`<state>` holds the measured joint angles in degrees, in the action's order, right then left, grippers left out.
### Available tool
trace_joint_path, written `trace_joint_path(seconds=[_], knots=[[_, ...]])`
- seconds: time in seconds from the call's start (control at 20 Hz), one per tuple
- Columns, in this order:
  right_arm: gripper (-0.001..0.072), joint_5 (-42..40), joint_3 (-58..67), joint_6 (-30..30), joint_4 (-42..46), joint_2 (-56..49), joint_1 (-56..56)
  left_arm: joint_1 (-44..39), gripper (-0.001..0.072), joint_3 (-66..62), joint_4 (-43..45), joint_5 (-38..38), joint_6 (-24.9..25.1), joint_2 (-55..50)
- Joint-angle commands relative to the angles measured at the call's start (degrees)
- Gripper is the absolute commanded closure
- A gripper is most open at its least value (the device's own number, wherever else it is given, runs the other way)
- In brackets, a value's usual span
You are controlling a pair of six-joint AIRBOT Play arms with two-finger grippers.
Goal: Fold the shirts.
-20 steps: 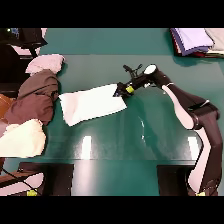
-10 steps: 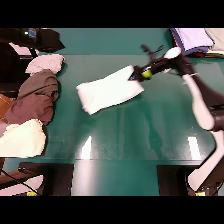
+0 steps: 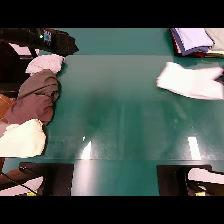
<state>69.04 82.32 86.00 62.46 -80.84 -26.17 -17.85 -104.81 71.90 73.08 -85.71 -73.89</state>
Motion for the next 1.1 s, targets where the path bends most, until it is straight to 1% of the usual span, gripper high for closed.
trace_joint_path(seconds=[0.0, 0.1, 0.2, 0.3, 0.45, 0.5, 0.55, 0.6, 0.65, 0.7, 0.75, 0.8, 0.9, 1.05], knots=[[0.0699, -4.3, -9.1, 1.6, 2.1, 8.3, -15.4, -0.3, 0.0685, 0.0, 0.0, -1.5, -1.3, 0.0], [0.0698, -4.9, -13.6, 1.6, 2.1, 10.8, -20.3, -0.3, 0.0685, 0.0, 0.0, -2.6, -1.3, 0.0], [0.0699, -4.3, -17.9, 1.6, 2.1, 12.3, -22.9, -0.3, 0.0685, 0.0, 0.0, -2.8, -1.3, 0.0], [0.0699, -3.9, -22.4, 1.6, 2.1, 13.9, -22.9, -0.3, 0.0685, 0.0, 0.0, -2.6, -1.3, 0.0], [0.0695, -3.7, -27.3, 1.3, 2.2, 16.2, -20.0, -0.3, 0.0684, 0.0, 0.0, -2.0, -1.3, 0.0], [0.0631, -2.7, -27.6, -0.2, 2.3, 16.7, -18.8, -0.3, 0.0684, 0.0, 0.0, -2.0, -1.3, 0.0], [0.0419, -1.7, -27.3, -1.9, 3.2, 17.1, -18.4, -0.3, 0.0684, 0.0, 0.0, -1.9, -1.3, 0.0], [0.0181, -0.3, -26.1, -2.3, 6.2, 17.5, -18.3, -0.3, 0.0684, 0.0, 0.0, -1.9, -1.2, 0.0], [0.0082, 1.3, -24.5, -2.3, 10.1, 17.6, -18.4, -0.3, 0.0684, 0.0, 0.0, -1.6, -1.2, 0.0], [0.0078, 3.7, -22.1, -2.2, 13.7, 17.6, -19.0, -0.3, 0.0683, 0.0, 0.0, -1.5, -1.0, 0.0], [0.0078, 5.8, -19.9, -1.9, 14.9, 17.6, -19.8, -0.3, 0.0684, 0.0, 0.0, -1.5, -0.9, 0.0], [0.0079, 7.6, -17.5, -1.9, 13.8, 17.6, -20.3, -0.3, 0.0684, 0.0, 0.0, -1.5, -0.9, 0.0], [0.0081, 10.5, -14.0, -1.9, 7.9, 17.6, -19.6, -0.3, 0.0683, 0.0, -0.1, -1.6, -0.9, 0.0], [0.0087, 12.6, -11.5, -1.9, -1.8, 17.7, -13.0, -0.3, 0.0683, 0.0, 1.3, -1.2, -0.8, 0.0]])
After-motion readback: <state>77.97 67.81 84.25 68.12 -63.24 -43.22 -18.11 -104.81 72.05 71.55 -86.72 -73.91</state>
